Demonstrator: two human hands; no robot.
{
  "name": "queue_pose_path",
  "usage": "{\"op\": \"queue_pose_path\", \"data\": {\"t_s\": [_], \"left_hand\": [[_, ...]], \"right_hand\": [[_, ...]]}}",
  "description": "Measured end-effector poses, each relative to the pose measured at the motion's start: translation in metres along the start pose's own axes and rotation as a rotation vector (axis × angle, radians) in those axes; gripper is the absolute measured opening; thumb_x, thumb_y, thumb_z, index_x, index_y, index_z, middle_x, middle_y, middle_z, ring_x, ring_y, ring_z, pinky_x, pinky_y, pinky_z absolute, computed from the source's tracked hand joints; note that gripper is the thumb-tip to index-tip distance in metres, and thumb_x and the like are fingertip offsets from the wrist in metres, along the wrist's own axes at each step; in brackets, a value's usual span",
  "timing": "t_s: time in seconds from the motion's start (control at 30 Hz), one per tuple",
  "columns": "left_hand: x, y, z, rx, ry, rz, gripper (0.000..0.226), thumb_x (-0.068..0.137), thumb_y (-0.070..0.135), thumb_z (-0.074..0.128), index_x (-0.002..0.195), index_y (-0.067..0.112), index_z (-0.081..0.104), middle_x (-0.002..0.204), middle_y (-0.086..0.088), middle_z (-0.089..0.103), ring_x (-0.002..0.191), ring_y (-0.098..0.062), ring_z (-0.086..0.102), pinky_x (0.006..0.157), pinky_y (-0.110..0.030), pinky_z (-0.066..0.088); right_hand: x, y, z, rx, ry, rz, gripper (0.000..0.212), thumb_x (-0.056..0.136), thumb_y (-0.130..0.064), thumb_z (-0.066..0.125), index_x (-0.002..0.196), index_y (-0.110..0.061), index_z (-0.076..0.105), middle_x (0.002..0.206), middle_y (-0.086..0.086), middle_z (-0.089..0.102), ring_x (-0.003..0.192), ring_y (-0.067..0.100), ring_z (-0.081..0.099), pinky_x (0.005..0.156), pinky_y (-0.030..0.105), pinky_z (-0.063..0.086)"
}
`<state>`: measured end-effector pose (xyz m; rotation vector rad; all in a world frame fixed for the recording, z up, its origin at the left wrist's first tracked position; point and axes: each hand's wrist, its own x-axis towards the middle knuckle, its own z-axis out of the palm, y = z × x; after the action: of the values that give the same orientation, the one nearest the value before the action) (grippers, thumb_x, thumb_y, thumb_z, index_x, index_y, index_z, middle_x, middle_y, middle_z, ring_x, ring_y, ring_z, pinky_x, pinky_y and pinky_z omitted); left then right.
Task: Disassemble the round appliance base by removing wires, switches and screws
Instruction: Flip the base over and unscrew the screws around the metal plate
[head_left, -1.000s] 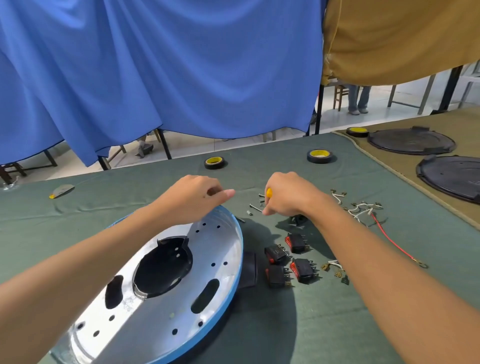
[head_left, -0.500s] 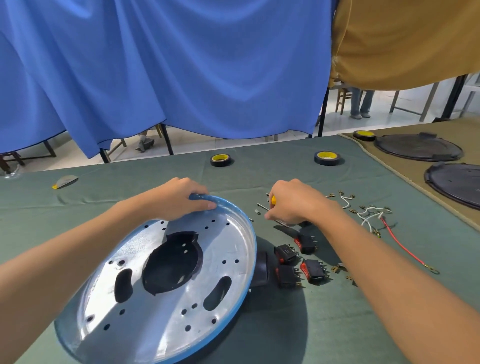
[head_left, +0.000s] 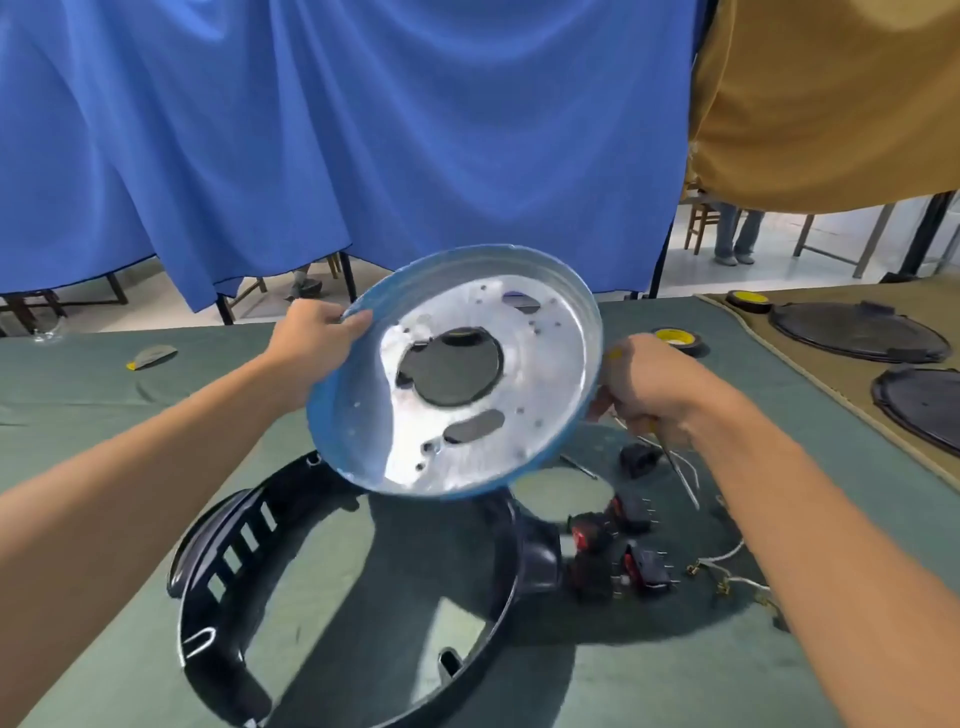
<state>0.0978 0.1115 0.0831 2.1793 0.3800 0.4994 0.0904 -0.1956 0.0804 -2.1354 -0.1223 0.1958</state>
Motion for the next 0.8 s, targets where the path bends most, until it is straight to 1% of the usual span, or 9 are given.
{"op": "queue_pose_path", "data": {"t_s": [0.07, 0.13, 0.2, 0.27, 0.37, 0.5, 0.57, 0.7, 0.8], "left_hand": [[0.006, -0.008, 0.001, -0.099, 0.061, -0.149, 0.030, 0.092, 0.036, 0.060, 0.088, 0.007, 0.066, 0.084, -0.011, 0.057, 0.073, -0.024, 0.051, 0.062, -0.032, 0.042], [0.009, -0.012, 0.004, -0.188, 0.123, -0.309, 0.024, 0.094, 0.030, 0.060, 0.099, 0.007, 0.061, 0.100, -0.011, 0.060, 0.082, -0.028, 0.060, 0.057, -0.033, 0.049], [0.011, -0.015, 0.008, -0.286, 0.146, -0.395, 0.013, 0.094, 0.015, 0.058, 0.098, 0.003, 0.053, 0.103, -0.013, 0.059, 0.077, -0.027, 0.063, 0.050, -0.037, 0.050], [0.012, -0.018, 0.009, -0.335, 0.137, -0.423, 0.006, 0.092, 0.000, 0.054, 0.097, 0.002, 0.051, 0.101, -0.014, 0.060, 0.067, -0.025, 0.063, 0.050, -0.039, 0.050], [0.012, -0.026, 0.007, -0.286, 0.145, -0.445, 0.016, 0.089, -0.007, 0.051, 0.103, -0.001, 0.052, 0.105, -0.016, 0.061, 0.069, -0.029, 0.064, 0.054, -0.041, 0.053], [0.008, -0.031, 0.009, -0.140, 0.147, -0.432, 0.016, 0.091, -0.005, 0.050, 0.106, -0.003, 0.054, 0.102, -0.016, 0.059, 0.065, -0.027, 0.062, 0.041, -0.035, 0.049], [0.006, -0.031, 0.011, -0.128, 0.125, -0.428, 0.016, 0.091, -0.004, 0.049, 0.106, -0.003, 0.054, 0.105, -0.017, 0.060, 0.069, -0.029, 0.065, 0.036, -0.032, 0.050], [0.005, -0.031, 0.010, -0.079, 0.112, -0.421, 0.012, 0.092, 0.000, 0.046, 0.103, -0.002, 0.051, 0.106, -0.017, 0.058, 0.063, -0.030, 0.065, 0.032, -0.032, 0.050], [0.004, -0.037, 0.009, -0.003, 0.107, -0.410, 0.013, 0.092, 0.005, 0.047, 0.103, 0.000, 0.051, 0.109, -0.017, 0.058, 0.065, -0.030, 0.065, 0.037, -0.033, 0.053]], "right_hand": [[0.008, 0.003, 0.000, 0.137, 0.036, 0.051, 0.019, 0.090, -0.005, 0.047, 0.088, 0.000, 0.065, 0.053, 0.011, 0.063, 0.039, 0.013, 0.028, 0.039, 0.020, 0.021], [0.011, 0.004, 0.002, 0.203, 0.051, 0.060, 0.015, 0.090, -0.007, 0.053, 0.089, 0.003, 0.063, 0.051, 0.011, 0.061, 0.037, 0.011, 0.028, 0.037, 0.019, 0.020], [0.012, 0.006, 0.004, 0.221, 0.040, 0.048, 0.018, 0.090, -0.010, 0.057, 0.090, 0.006, 0.064, 0.051, 0.011, 0.061, 0.035, 0.010, 0.028, 0.035, 0.018, 0.021], [0.012, 0.007, 0.006, 0.217, 0.028, 0.038, 0.021, 0.091, -0.011, 0.058, 0.093, 0.009, 0.065, 0.051, 0.011, 0.061, 0.035, 0.010, 0.028, 0.035, 0.018, 0.021], [0.011, 0.006, 0.009, 0.197, 0.013, 0.023, 0.024, 0.092, -0.013, 0.058, 0.096, 0.010, 0.064, 0.054, 0.011, 0.060, 0.037, 0.011, 0.025, 0.037, 0.019, 0.019], [0.000, -0.003, 0.017, -0.074, -0.124, -0.014, 0.035, 0.093, -0.035, 0.058, 0.093, -0.001, 0.068, 0.057, 0.006, 0.067, 0.037, 0.012, 0.028, 0.039, 0.021, 0.024], [-0.007, -0.010, 0.026, -0.218, -0.207, -0.062, 0.043, 0.093, -0.045, 0.057, 0.092, -0.003, 0.067, 0.058, 0.003, 0.069, 0.038, 0.012, 0.031, 0.040, 0.020, 0.028], [-0.015, -0.017, 0.041, -0.366, -0.252, -0.127, 0.054, 0.094, -0.046, 0.053, 0.105, 0.005, 0.062, 0.060, -0.001, 0.071, 0.044, 0.015, 0.035, 0.041, 0.022, 0.035], [-0.017, -0.017, 0.044, -0.400, -0.253, -0.127, 0.051, 0.094, -0.045, 0.054, 0.106, 0.003, 0.065, 0.060, -0.002, 0.071, 0.036, 0.009, 0.036, 0.038, 0.018, 0.035]]}}
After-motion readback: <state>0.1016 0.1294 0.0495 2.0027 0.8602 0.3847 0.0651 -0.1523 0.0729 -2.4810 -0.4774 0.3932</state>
